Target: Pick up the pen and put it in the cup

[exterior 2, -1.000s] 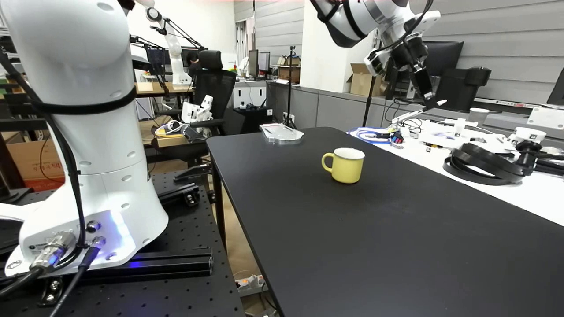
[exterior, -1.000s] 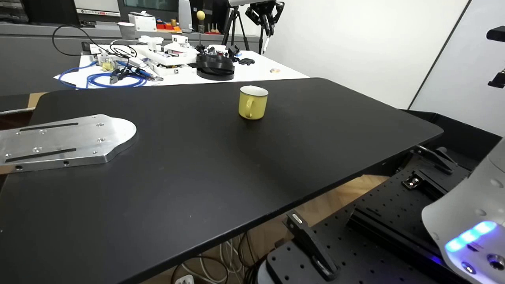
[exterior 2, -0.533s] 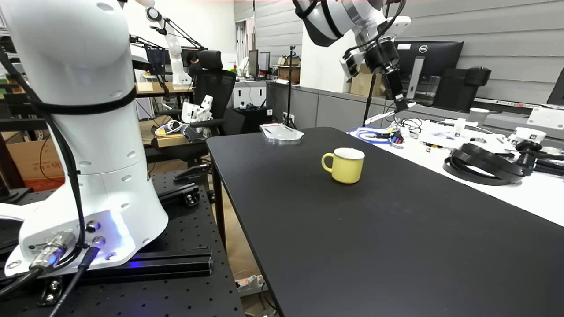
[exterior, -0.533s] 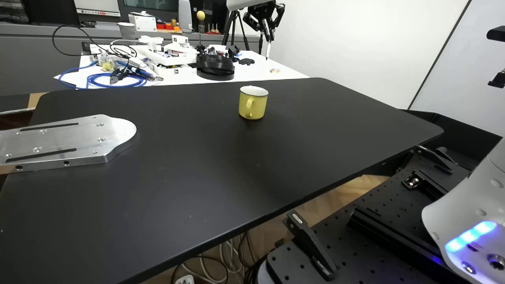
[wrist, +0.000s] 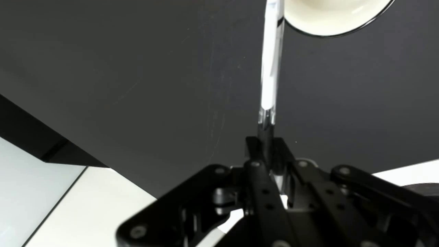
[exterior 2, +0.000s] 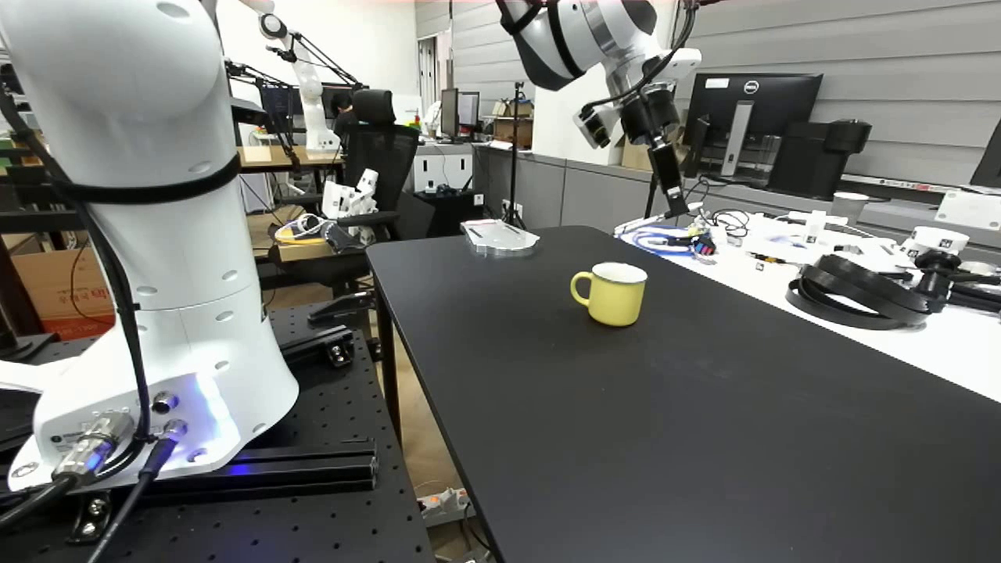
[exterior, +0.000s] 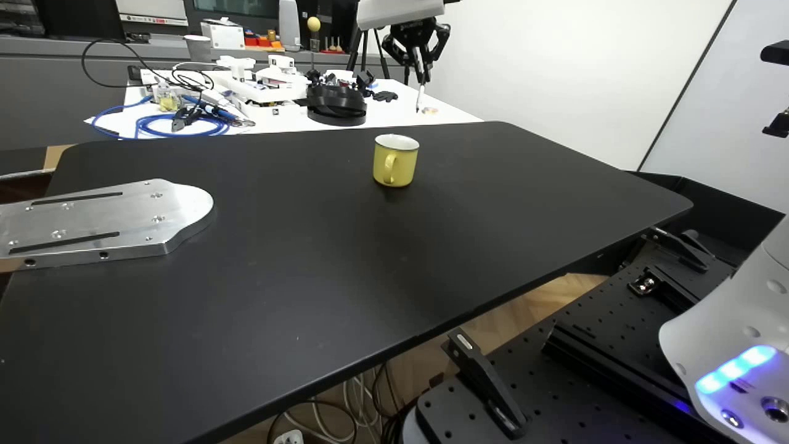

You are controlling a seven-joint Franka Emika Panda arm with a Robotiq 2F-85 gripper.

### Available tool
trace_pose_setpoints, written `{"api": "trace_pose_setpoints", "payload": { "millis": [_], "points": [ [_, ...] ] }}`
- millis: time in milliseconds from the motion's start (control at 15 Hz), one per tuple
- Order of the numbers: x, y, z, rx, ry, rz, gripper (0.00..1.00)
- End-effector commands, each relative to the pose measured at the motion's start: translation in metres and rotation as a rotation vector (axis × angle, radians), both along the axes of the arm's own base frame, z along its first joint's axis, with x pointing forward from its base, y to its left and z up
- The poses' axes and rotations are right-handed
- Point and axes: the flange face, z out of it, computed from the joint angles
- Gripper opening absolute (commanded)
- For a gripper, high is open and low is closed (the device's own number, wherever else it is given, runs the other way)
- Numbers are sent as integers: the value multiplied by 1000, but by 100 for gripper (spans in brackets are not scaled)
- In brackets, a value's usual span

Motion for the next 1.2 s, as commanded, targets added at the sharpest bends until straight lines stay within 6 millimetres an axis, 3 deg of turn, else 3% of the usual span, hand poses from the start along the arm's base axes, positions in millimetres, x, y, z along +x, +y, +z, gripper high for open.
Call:
{"api": "trace_pose_setpoints", "payload": {
  "millis": [0,400,467,1000,1067,1133],
  "points": [
    [-10,0,-6,79,-54,-43,3],
    [-7,0,-22,107,-55,-21,3],
    [-7,0,-24,109,-50,-22,13],
    [-7,1,-25,109,-49,-19,13],
    [-7,1,-25,109,-49,-19,3],
    [-8,2,-25,105,-58,-18,3]
  ]
}}
